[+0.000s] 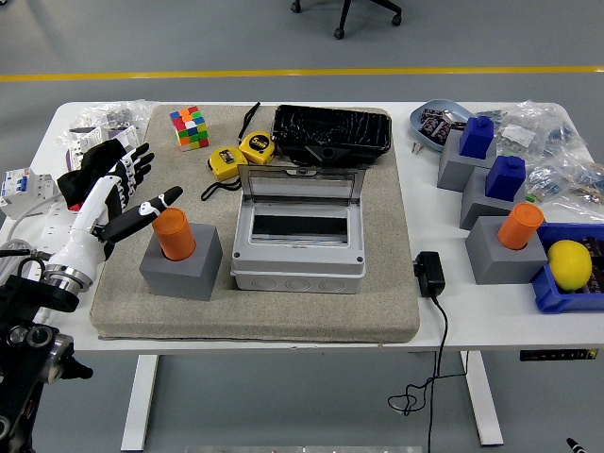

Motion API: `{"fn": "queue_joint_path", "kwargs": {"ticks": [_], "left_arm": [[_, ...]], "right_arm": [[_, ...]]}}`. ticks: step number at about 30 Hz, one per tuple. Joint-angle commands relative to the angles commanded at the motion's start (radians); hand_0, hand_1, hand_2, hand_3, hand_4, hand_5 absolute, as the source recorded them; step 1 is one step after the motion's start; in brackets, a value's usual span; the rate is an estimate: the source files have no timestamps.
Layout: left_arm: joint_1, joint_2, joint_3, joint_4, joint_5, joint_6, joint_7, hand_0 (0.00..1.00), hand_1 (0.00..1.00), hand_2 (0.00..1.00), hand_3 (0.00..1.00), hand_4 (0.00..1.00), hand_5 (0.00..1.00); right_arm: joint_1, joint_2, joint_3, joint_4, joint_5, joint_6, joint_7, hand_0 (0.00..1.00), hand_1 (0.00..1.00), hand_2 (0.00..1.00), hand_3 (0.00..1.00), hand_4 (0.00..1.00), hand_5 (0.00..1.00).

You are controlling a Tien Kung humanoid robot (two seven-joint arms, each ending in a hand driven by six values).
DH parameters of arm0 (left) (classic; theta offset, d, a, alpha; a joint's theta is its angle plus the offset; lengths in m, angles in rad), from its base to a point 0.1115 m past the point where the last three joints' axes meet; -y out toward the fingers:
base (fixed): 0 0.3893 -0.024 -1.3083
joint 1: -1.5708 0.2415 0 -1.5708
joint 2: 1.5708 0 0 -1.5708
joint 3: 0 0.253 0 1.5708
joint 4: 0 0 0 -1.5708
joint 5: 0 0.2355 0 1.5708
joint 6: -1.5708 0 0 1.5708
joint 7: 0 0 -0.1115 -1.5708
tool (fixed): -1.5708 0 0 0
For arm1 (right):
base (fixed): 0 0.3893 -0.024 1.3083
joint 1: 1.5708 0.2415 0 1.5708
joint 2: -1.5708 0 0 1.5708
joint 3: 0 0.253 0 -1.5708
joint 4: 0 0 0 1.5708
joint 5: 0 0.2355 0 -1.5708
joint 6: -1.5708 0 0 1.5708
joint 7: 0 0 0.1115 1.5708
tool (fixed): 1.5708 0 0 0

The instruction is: Fetch the battery,place it into the box,close the lid of the box

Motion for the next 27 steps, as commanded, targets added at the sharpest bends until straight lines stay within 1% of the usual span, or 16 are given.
{"fn": "queue_joint_path", "kwargs": {"ticks": [2,6,8,10,15,16,17,21,22,27], "left_arm": [[0.004,-0.002,-0.001,-0.002,-0.003,-0.011,0.007,0.998,0.998,0.998,0.998,0.998,0.468],[0.012,-0.008,0.001,0.001,-0.023,-0.067,0.042,0.987,0.998,0.998,0.998,0.998,0.466],[0.014,-0.009,0.003,0.012,-0.031,-0.074,0.046,0.987,0.998,0.998,0.998,0.998,0.466],[0.017,-0.008,0.006,0.016,-0.035,-0.073,0.045,0.971,0.998,0.998,0.998,0.998,0.447],[0.021,-0.006,0.015,0.011,-0.024,-0.056,0.035,0.971,0.998,0.998,0.998,0.998,0.447],[0.021,-0.006,0.017,0.011,-0.02,-0.053,0.034,0.94,0.998,0.998,0.998,0.998,0.434],[0.021,-0.005,0.019,0.011,-0.017,-0.052,0.034,0.94,0.998,0.998,0.998,0.998,0.434],[0.022,-0.004,0.03,0.005,0.016,-0.045,0.033,0.94,0.998,0.998,0.998,0.998,0.434],[0.021,-0.004,0.033,0.004,0.021,-0.044,0.033,0.894,0.998,0.998,0.998,0.998,0.36],[0.02,-0.003,0.047,-0.002,0.034,-0.032,0.031,0.894,0.998,0.998,0.998,0.998,0.36]], "right_arm": [[0.0,0.0,0.0,0.0,-0.001,0.0,0.0,0.998,0.841,0.769,0.832,0.998,0.994],[-0.001,0.0,-0.005,0.0,0.001,0.001,0.0,0.998,0.84,0.768,0.828,0.998,0.993],[0.0,0.0,-0.006,0.0,0.002,0.001,0.0,0.998,0.84,0.768,0.828,0.998,0.993],[0.0,0.0,-0.005,0.001,0.001,0.001,0.0,0.998,0.841,0.766,0.827,0.998,0.994],[0.0,-0.002,-0.01,0.001,0.007,0.001,0.003,0.998,0.841,0.766,0.827,0.998,0.994],[-0.001,-0.002,-0.011,0.001,0.009,0.001,0.003,0.998,0.84,0.764,0.825,0.998,0.998],[-0.001,-0.002,-0.012,0.001,0.01,0.0,0.003,0.998,0.84,0.764,0.825,0.998,0.998],[0.0,-0.002,-0.012,0.001,0.015,-0.001,0.005,0.998,0.84,0.764,0.825,0.998,0.998],[0.0,-0.002,-0.012,0.002,0.016,-0.001,0.005,0.998,0.84,0.763,0.823,0.998,0.998],[0.001,-0.001,-0.011,0.001,0.02,-0.002,0.006,0.998,0.84,0.763,0.823,0.998,0.998]]}}
